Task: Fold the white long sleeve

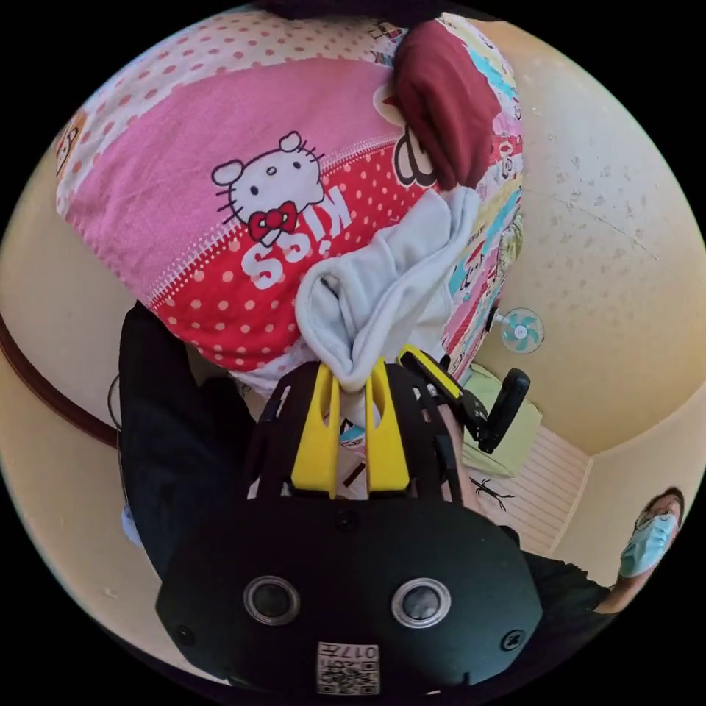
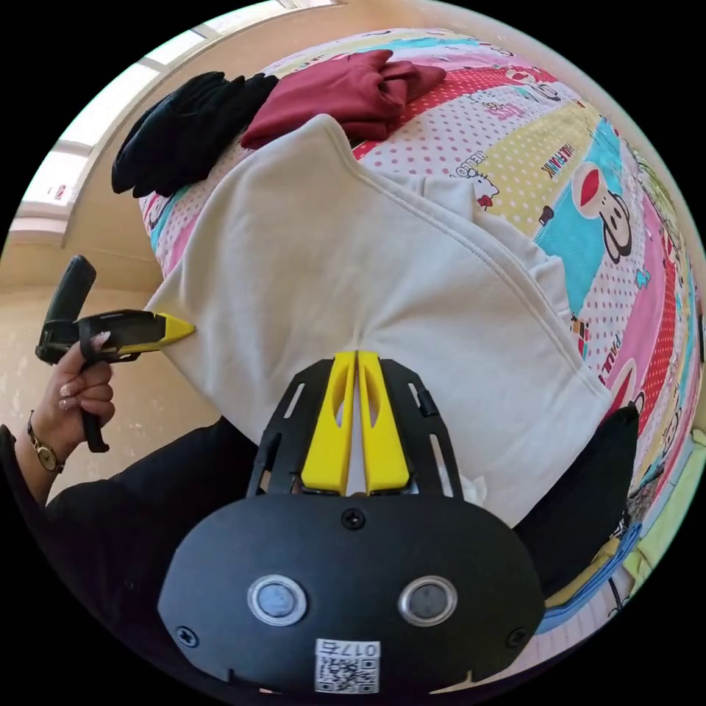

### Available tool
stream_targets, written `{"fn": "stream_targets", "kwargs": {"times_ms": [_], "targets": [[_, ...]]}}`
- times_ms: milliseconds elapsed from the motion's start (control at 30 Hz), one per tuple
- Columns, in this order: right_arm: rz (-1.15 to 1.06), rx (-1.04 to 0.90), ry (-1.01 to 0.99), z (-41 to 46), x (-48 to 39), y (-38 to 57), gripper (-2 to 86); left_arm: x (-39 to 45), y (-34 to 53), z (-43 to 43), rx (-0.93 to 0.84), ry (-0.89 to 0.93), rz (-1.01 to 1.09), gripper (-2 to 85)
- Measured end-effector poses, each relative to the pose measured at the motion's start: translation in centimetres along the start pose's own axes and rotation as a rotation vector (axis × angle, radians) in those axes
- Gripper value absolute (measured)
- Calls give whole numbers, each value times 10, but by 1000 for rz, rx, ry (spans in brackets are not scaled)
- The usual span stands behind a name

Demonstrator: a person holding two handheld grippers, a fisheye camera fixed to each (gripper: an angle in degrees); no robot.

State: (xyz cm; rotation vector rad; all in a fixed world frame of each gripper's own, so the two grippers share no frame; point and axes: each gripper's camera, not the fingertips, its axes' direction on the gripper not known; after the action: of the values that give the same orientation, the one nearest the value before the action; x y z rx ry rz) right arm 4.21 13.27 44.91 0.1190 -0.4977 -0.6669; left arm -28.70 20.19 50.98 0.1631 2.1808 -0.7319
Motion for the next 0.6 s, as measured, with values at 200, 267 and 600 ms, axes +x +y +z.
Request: {"fn": "stream_targets", "kwargs": {"times_ms": [200, 267, 600], "targets": [[356, 130, -205, -43, 100, 141, 6, 174, 68, 64, -166, -52, 608, 50], [420, 90, -184, -44, 132, 198, 7, 207, 95, 116, -275, -79, 739, 51], [639, 57, -540, -25, 233, 346, 65, 141, 126, 159, -90, -103, 527, 127]]}}
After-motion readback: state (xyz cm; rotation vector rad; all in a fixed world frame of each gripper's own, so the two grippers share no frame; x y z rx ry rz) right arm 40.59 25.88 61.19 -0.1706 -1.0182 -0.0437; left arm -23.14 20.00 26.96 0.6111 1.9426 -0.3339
